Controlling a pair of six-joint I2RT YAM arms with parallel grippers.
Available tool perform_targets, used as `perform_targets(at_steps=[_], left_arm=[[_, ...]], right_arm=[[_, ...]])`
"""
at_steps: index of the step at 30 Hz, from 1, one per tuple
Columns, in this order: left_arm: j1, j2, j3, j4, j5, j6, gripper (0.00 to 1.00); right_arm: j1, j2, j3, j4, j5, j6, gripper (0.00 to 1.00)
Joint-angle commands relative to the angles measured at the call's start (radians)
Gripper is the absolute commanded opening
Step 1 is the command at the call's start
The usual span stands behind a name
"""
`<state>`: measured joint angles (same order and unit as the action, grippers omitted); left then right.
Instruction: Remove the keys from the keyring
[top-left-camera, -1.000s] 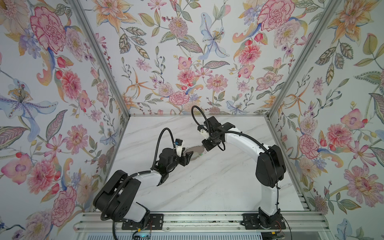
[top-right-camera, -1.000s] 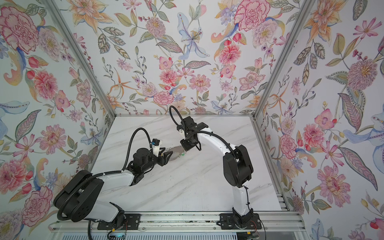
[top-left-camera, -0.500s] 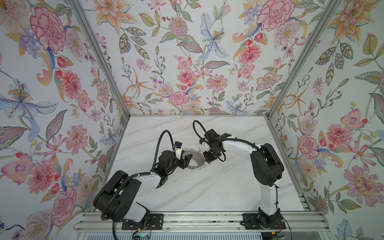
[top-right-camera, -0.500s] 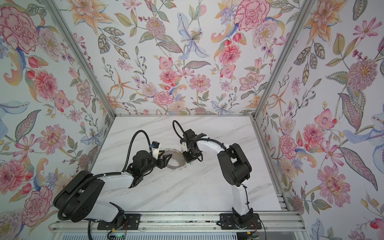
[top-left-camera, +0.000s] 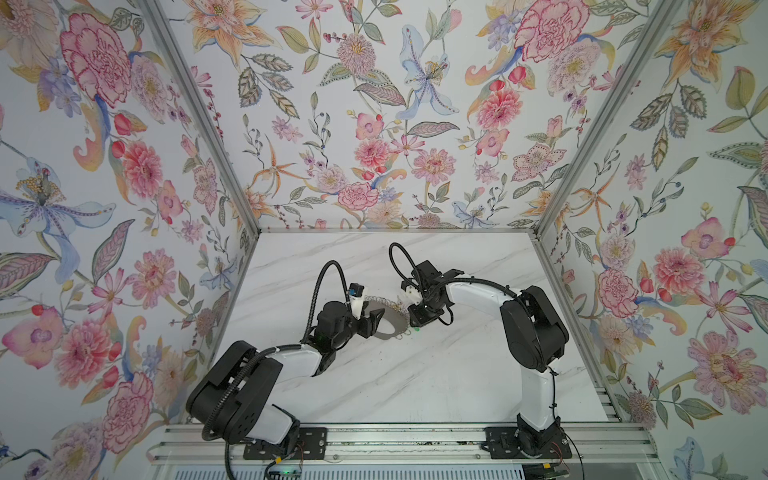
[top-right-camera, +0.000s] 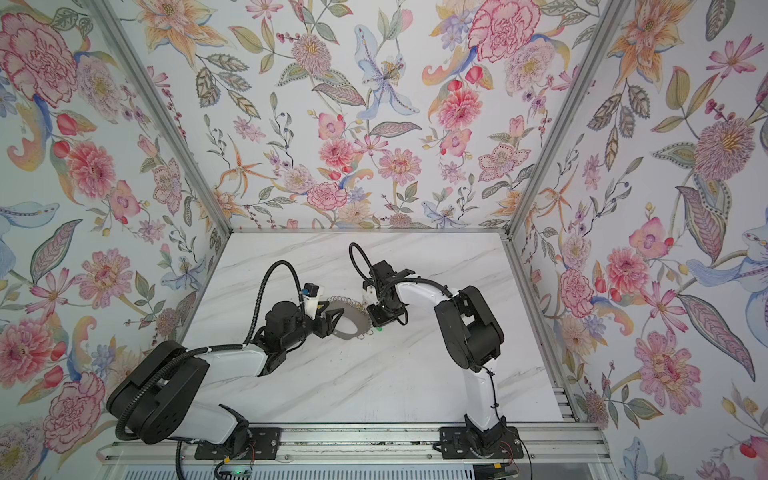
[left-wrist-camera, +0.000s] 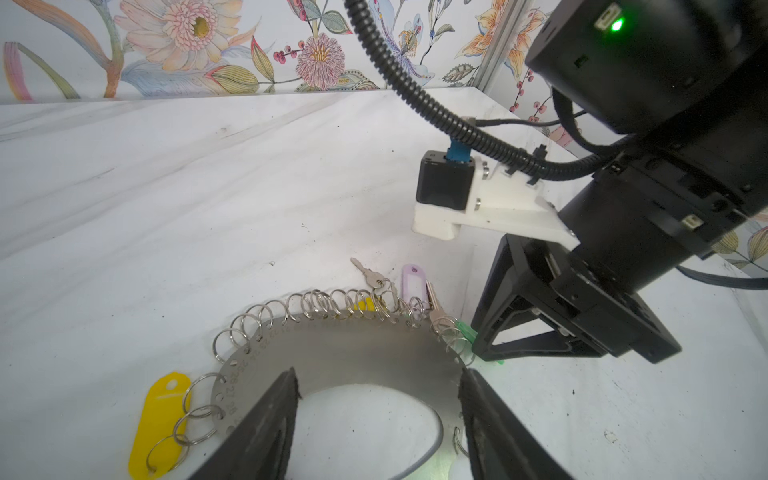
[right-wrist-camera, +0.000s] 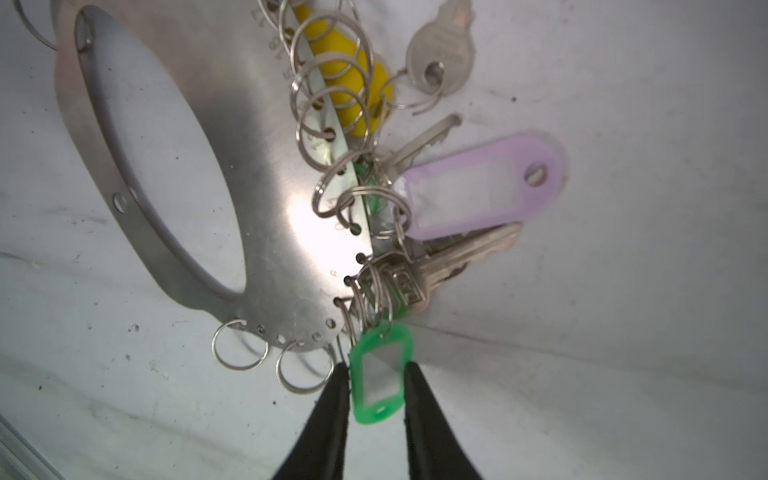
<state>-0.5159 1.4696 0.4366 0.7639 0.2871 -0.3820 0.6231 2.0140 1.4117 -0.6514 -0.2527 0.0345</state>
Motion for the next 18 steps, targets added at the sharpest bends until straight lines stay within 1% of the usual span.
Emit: perform_targets(at_steps=[1, 6, 7, 9, 11, 13, 18], left_arm=[[0.008, -0.017, -0.011, 0.035, 0.004, -0.008, 0.65], [0.008, -0.020, -0.013, 0.040, 0.008, -0.013, 0.65], [0.007, -0.021, -0.013, 0.037, 0.007, -0.011, 0.65], [0.007, -0.026, -0.012, 0.032, 0.004, -0.009, 0.65], [0.008, -0.028, -0.014, 0.031, 0.001, -0.009, 0.65], [0.007, -0.030, -0.012, 0.031, 0.001, -0.008, 0.65], [0.007, -0.026, -0.011, 0.031, 0.006, -0.009, 0.65]], right_arm=[[0.010, 0.025, -0.018, -0.002, 0.020, -0.005, 0.29], [0.012, 0.044, -0.010, -0.002, 0.061, -0.008, 0.29], [0.012, 0.045, -0.008, -0.002, 0.062, -0.010, 0.26], [0.010, 0.049, -0.005, -0.003, 0.074, -0.013, 0.23], [0.009, 0.050, -0.006, -0.004, 0.084, -0.015, 0.14], [0.004, 0.037, -0.013, -0.004, 0.083, -0.017, 0.08], [0.000, -0.039, -0.018, -0.023, 0.103, -0.024, 0.02]])
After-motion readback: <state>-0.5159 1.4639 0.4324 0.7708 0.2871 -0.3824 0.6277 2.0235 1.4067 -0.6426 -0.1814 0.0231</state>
